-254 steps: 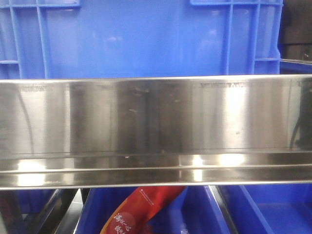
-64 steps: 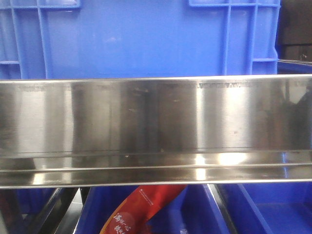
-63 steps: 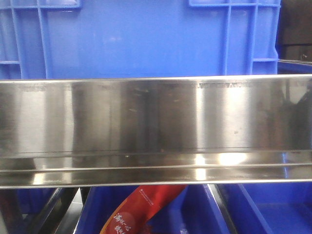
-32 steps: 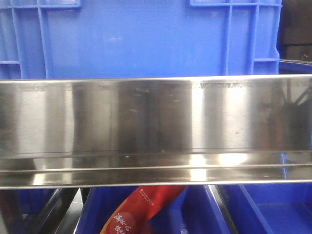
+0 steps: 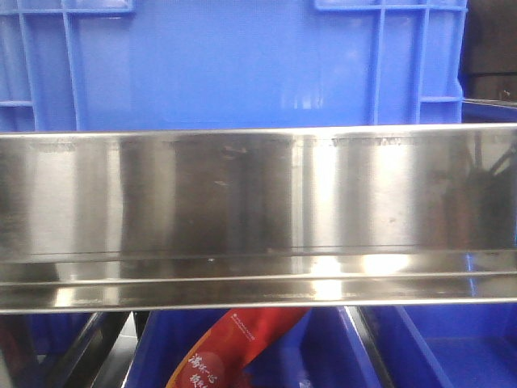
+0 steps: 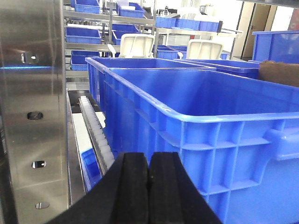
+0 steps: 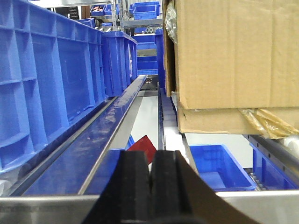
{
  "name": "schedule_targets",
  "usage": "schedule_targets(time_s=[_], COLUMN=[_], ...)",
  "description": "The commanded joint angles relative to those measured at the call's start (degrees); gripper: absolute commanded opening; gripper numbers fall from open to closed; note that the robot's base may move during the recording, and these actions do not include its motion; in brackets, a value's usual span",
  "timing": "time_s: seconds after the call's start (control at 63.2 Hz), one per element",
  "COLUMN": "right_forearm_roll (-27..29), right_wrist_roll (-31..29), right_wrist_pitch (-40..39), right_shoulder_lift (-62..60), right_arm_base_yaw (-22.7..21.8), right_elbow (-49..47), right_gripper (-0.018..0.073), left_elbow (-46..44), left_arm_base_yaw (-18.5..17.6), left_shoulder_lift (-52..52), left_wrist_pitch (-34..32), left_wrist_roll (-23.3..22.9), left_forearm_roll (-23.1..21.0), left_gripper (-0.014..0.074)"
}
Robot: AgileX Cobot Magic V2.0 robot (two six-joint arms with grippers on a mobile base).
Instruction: Grab block from conveyor and place in blue bin
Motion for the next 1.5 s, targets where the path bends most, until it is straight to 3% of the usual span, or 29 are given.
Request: schedule_targets(time_s=[0.0, 0.221, 0.332, 0.395, 0.554, 0.633, 0.996, 1.487], right_forearm_roll=[-0.4, -0.4, -0.4, -0.4, -0.4, -0.4, -0.4, -0.4], right_wrist_roll=[0.2, 0.2, 0.2, 0.2, 0.2, 0.2, 0.2, 0.2], right_wrist_pitch=[-0.8, -0.8, -0.8, -0.8, -0.8, -0.8, -0.8, -0.8], right_shoulder_lift=[-0.5, -0.5, -0.5, -0.5, -0.5, -0.5, -0.5, -0.5], right_arm_base_yaw=[-0.3, -0.3, -0.3, -0.3, -0.3, -0.3, -0.3, -0.3], right_elbow=[0.1, 0.1, 0.1, 0.1, 0.1, 0.1, 0.1, 0.1], right_gripper=[-0.0162, -0.0162, -0.0162, -0.0162, -0.0162, -0.0162, -0.0162, -0.0162], left_elbow=[0.0, 0.0, 0.5, 2.0, 11.9, 17.8, 28.3, 28.3], left_arm_base_yaw=[0.3, 0.3, 1.5, 3.9, 11.7, 13.9, 13.9, 14.5], left_shoulder_lift=[-0.2, -0.2, -0.3, -1.0, -4.1, -6.2, -22.1, -22.1], left_wrist_pitch=[-0.8, -0.8, -4.4, -6.9, -20.5, -25.3, -15.6, -12.6], left_wrist_roll=[-0.2, -0.2, -0.2, -0.2, -0.2, -0.2, -0.2, -0.2], left_forearm_roll=[-0.4, -0.1, 6.4, 9.3, 7.6, 7.6, 7.6, 4.3], left_gripper=[-0.0111, -0.0111, -0.0111, -0.0111, -0.0111, -0.0111, -0.0111, -0.0111])
